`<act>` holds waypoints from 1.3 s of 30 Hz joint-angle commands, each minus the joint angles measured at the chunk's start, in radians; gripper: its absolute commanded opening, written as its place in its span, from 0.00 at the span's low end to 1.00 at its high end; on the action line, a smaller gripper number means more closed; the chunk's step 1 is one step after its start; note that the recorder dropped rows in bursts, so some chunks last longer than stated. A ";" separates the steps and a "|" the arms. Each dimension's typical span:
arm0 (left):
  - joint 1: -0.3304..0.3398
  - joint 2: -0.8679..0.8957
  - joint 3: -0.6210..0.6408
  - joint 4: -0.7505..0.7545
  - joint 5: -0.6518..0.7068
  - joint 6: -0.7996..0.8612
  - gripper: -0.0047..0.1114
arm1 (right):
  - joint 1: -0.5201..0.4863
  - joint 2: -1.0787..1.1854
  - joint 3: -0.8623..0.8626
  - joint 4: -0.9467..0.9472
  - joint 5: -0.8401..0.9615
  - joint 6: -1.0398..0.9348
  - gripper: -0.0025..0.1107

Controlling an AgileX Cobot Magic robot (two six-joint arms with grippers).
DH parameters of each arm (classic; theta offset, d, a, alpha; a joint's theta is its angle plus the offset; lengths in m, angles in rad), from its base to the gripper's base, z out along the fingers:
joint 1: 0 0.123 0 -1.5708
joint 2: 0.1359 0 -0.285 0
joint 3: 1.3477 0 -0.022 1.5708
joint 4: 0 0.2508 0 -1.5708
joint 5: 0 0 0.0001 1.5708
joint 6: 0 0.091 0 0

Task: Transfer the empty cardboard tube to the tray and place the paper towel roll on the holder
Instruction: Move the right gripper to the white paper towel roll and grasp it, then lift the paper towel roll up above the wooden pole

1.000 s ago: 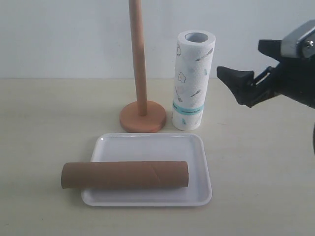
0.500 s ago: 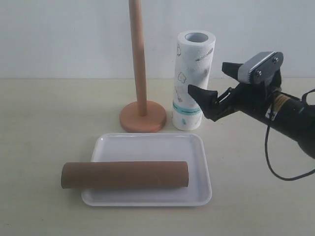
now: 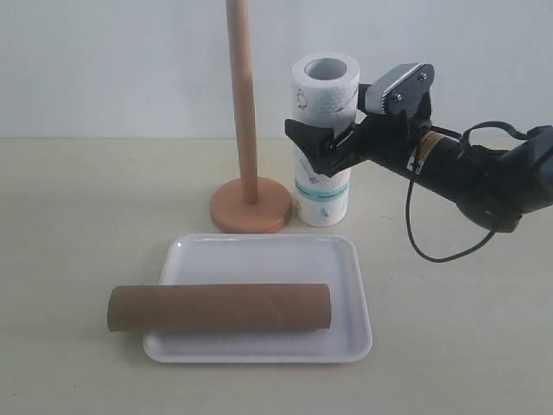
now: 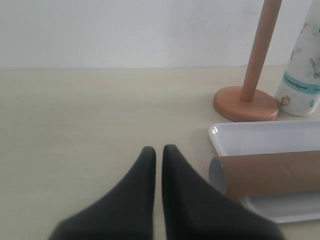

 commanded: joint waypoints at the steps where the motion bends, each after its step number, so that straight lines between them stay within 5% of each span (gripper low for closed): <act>1: 0.004 -0.003 0.004 -0.011 0.000 0.003 0.08 | 0.003 0.002 -0.022 0.021 0.051 0.010 0.95; 8: 0.004 -0.003 0.004 -0.011 0.000 0.003 0.08 | 0.003 0.002 -0.024 0.020 0.081 0.114 0.89; 11: 0.004 -0.003 0.004 -0.011 0.000 0.003 0.08 | 0.003 0.000 -0.024 0.008 0.112 0.153 0.67; 16: 0.004 -0.003 0.004 -0.011 0.000 0.003 0.08 | 0.003 0.000 -0.024 0.052 0.145 0.164 0.04; 30: 0.004 -0.003 0.004 -0.011 0.000 0.003 0.08 | -0.010 -0.010 -0.024 0.010 0.177 0.163 0.05; 39: 0.004 -0.003 0.004 -0.011 0.000 0.003 0.08 | -0.021 -0.250 -0.024 -0.141 0.394 0.224 0.05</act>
